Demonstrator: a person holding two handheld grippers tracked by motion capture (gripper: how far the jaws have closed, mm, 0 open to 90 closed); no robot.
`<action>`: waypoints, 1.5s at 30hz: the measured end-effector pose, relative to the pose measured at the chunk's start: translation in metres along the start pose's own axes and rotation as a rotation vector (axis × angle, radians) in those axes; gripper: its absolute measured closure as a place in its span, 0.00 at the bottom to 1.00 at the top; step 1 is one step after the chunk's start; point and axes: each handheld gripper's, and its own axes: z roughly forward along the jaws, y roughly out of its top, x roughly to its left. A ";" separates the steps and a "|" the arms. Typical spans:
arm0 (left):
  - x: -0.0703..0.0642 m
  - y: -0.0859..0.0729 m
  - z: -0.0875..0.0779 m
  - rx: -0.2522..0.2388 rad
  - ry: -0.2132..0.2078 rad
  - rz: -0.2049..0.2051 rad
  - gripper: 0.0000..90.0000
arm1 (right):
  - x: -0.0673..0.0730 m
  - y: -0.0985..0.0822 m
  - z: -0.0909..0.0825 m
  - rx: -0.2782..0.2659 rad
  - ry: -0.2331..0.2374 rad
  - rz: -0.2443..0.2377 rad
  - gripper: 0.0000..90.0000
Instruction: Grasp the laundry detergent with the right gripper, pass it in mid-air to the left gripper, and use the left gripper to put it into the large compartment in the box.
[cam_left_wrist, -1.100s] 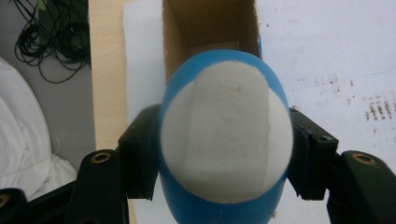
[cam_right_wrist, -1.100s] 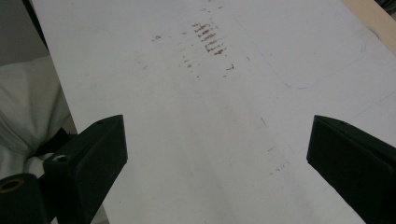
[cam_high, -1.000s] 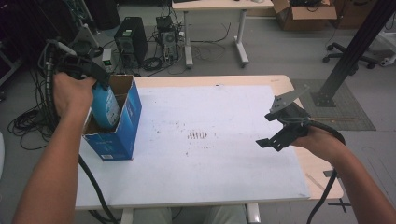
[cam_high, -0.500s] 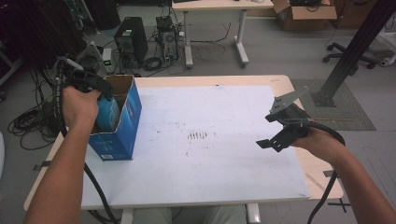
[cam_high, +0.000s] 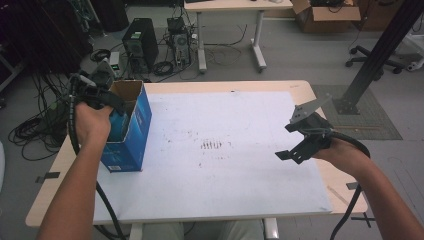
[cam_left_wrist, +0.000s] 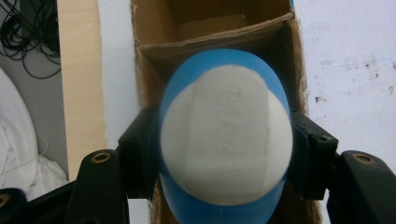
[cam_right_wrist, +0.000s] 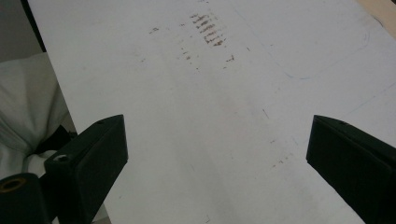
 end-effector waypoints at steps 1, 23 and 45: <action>0.000 -0.001 0.002 0.002 0.001 0.002 0.42 | 0.000 0.000 0.000 0.000 0.000 -0.001 0.05; -0.002 -0.010 0.031 0.040 -0.016 0.023 0.42 | 0.000 -0.004 0.002 0.002 0.000 0.010 0.05; 0.005 -0.011 0.032 0.012 -0.059 0.017 0.33 | 0.002 -0.007 0.004 0.007 0.002 0.015 0.06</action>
